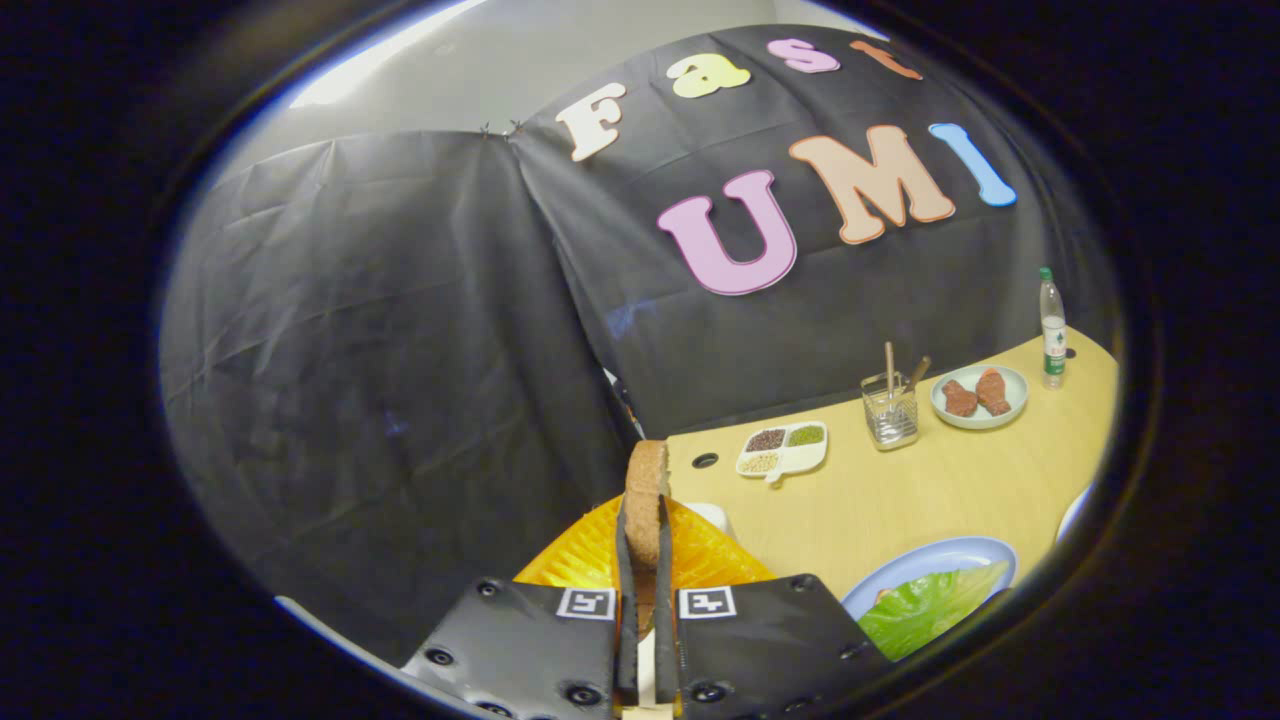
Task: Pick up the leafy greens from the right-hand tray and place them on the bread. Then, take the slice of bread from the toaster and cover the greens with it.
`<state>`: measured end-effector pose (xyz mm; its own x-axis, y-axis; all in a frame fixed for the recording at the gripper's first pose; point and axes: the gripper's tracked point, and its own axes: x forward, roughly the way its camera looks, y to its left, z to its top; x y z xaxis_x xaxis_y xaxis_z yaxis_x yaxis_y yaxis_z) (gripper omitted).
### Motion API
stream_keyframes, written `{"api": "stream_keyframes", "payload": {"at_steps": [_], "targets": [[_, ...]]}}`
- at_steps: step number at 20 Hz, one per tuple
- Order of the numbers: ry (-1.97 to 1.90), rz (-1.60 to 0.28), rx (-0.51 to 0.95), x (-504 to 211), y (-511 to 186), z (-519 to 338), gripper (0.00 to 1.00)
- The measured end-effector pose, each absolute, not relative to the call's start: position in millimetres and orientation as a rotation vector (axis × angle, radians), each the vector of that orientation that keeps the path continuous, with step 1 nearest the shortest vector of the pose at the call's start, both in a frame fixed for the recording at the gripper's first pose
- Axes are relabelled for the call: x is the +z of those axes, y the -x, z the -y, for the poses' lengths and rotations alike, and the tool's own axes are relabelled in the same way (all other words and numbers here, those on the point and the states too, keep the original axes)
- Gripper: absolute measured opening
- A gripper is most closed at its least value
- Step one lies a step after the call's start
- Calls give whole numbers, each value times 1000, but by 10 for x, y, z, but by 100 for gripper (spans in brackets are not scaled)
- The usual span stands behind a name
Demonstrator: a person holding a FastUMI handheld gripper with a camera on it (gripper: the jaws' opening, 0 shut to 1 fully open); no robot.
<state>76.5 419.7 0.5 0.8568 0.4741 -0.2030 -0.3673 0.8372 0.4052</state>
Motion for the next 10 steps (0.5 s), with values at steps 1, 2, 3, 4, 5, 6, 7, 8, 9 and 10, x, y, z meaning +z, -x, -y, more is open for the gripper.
{"api": "stream_keyframes", "payload": {"at_steps": [1,2,3,4,5,6,7,8,9,10], "targets": [[-388,-294,452,68,-740,-4121,9],[-408,-285,451,127,-723,-4043,9],[-426,-271,447,194,-694,-3947,9],[-436,-256,441,255,-682,-3856,9],[-444,-238,430,305,-662,-3741,9],[-460,-224,423,339,-642,-3644,9],[-483,-217,418,359,-608,-3549,9],[-507,-210,411,353,-585,-3453,9],[-528,-203,402,344,-567,-3334,9],[-549,-192,389,321,-543,-3212,9]]}}
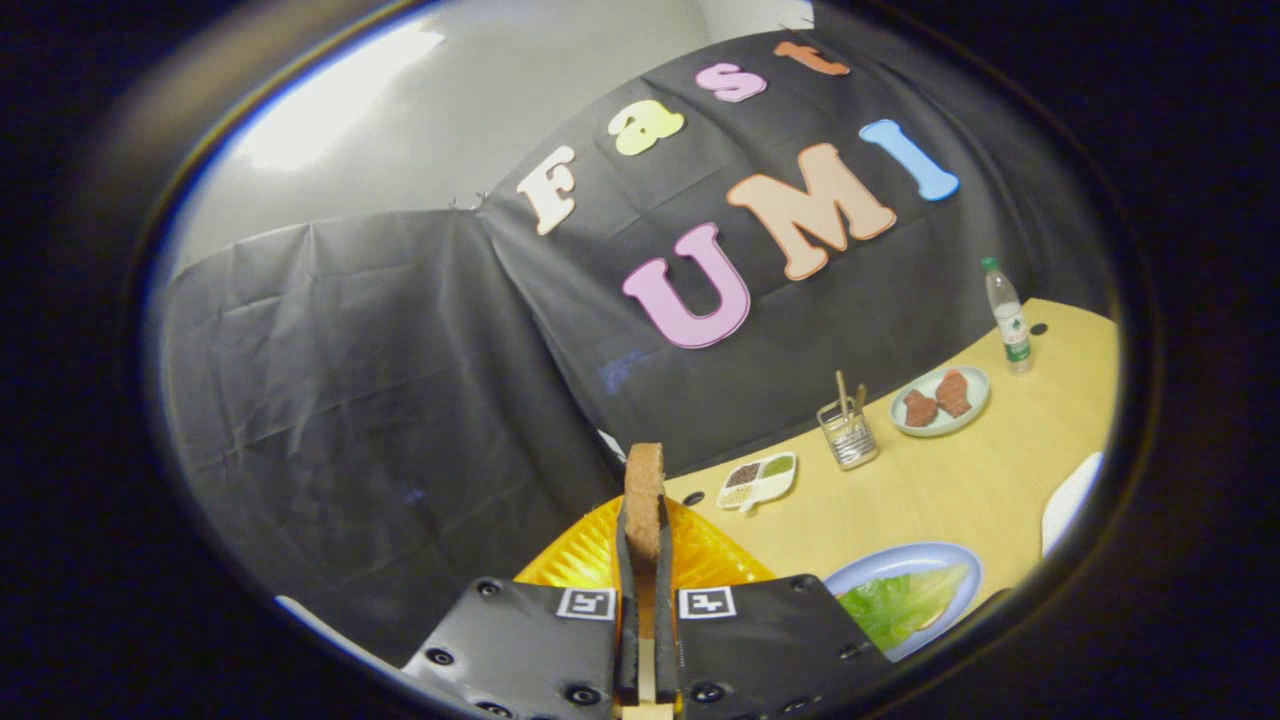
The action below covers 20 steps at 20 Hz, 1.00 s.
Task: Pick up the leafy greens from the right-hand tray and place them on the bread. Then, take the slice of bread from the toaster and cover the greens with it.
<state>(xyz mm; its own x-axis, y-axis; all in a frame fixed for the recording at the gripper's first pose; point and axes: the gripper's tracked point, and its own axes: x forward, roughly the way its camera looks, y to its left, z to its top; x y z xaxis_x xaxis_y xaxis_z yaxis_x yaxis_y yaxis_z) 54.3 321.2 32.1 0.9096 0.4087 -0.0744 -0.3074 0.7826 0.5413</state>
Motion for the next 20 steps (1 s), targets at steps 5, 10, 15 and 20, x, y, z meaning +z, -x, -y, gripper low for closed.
{"api": "stream_keyframes", "payload": {"at_steps": [5,10,15,20], "targets": [[-663,-199,329,-70,-495,-2743,9],[-770,-218,262,-540,-484,-2412,9],[-792,-334,167,-1242,-554,-2252,9],[-688,-377,80,-1556,-544,-2066,9]]}}
